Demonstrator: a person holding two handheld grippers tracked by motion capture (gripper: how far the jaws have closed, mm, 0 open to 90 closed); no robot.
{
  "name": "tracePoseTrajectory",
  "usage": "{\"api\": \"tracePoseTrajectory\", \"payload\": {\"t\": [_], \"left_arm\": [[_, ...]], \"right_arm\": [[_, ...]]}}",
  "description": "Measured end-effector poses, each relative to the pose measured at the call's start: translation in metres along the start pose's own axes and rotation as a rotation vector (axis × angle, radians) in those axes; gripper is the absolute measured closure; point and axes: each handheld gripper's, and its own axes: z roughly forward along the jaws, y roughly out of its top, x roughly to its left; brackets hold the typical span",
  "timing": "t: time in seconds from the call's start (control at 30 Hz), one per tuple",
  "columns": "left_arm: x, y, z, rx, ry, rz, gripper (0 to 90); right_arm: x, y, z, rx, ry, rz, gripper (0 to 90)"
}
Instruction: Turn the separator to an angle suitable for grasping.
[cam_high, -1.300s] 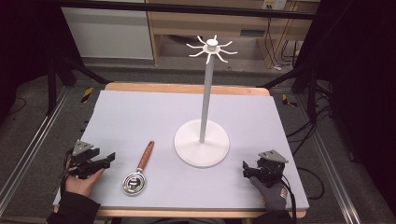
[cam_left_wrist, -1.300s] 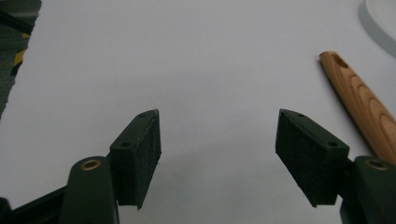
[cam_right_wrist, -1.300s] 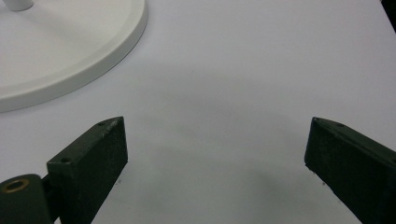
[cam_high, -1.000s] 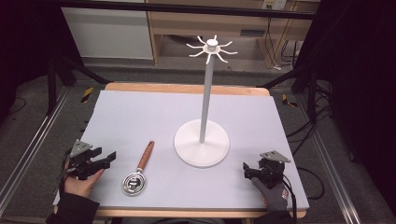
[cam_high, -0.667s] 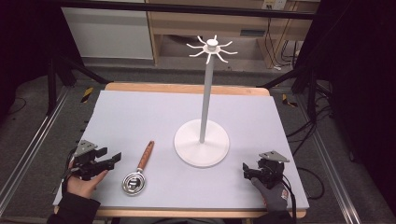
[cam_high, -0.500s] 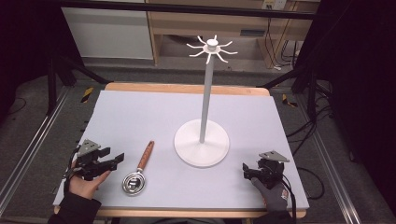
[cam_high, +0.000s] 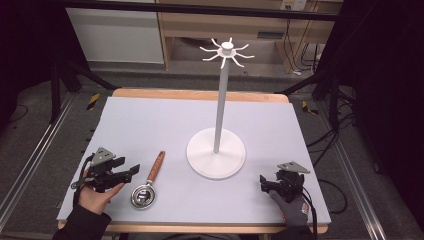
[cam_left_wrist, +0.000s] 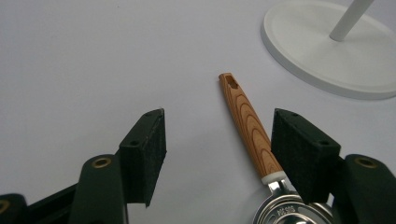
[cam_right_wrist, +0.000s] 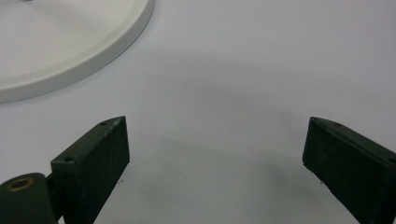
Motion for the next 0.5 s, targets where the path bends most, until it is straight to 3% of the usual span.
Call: {"api": "tracePoseTrajectory", "payload": {"t": [0.5], "left_arm": [[-0.013,0.02,0.005,0.017,-0.031,0.057,35.1]], "right_arm": [[0.0,0.0,0.0,0.005,-0.005,0.008,7.5]]}}
